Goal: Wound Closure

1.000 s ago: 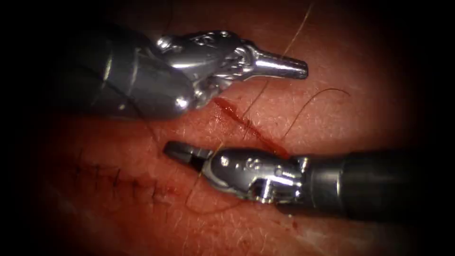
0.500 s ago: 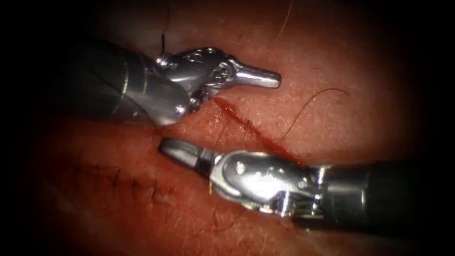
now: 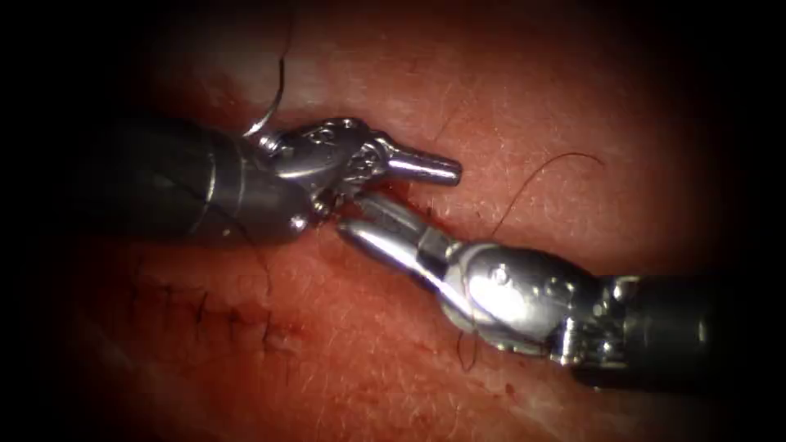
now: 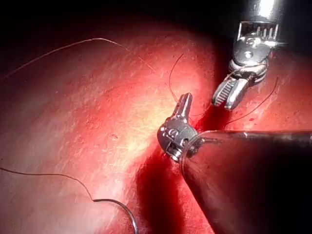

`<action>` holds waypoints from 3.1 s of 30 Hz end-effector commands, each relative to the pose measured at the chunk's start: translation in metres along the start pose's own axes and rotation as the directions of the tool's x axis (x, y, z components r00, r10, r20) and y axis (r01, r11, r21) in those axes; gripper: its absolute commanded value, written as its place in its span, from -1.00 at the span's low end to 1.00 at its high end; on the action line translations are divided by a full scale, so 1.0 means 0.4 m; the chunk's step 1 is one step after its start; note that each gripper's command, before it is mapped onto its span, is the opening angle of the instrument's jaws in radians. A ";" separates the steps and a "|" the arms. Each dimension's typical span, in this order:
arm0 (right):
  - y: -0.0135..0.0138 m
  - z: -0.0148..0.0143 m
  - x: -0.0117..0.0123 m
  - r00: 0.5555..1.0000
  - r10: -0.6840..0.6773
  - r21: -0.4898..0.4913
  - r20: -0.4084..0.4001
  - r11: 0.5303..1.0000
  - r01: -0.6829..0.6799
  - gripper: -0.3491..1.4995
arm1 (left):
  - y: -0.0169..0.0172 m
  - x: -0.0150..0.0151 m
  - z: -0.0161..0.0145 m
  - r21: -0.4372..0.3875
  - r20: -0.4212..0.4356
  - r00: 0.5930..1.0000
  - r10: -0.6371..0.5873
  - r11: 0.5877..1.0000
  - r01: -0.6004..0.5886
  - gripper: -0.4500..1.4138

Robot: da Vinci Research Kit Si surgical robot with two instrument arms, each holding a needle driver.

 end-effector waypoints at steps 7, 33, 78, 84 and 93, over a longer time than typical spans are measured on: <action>0.0034 -0.0038 -0.0020 1.000 -0.004 -0.085 0.016 0.996 0.005 -0.13 | 0.0009 -0.0024 -0.0026 0.029 -0.040 0.999 -0.007 1.000 0.008 -1.00; 0.0137 -0.0073 -0.0237 0.954 -0.047 -0.143 0.296 0.985 0.093 -0.11 | 0.0215 -0.0056 0.0036 0.018 -0.029 0.999 0.013 1.000 -0.013 -1.00; 0.0069 -0.0040 -0.0196 0.992 0.025 0.079 0.123 0.996 -0.035 -0.25 | -0.0123 -0.0107 0.0097 -0.040 0.100 0.995 0.001 0.999 0.003 -1.00; 0.0084 -0.0062 -0.0183 0.997 0.033 0.029 0.074 0.999 -0.036 -0.27 | -0.0115 -0.0147 0.0017 -0.010 0.061 0.998 0.017 1.000 -0.016 -1.00; 0.0126 -0.0110 -0.0186 0.995 0.075 -0.117 0.067 0.991 -0.067 -0.27 | -0.0055 -0.0196 -0.0004 0.001 0.046 0.999 0.025 1.000 -0.025 -1.00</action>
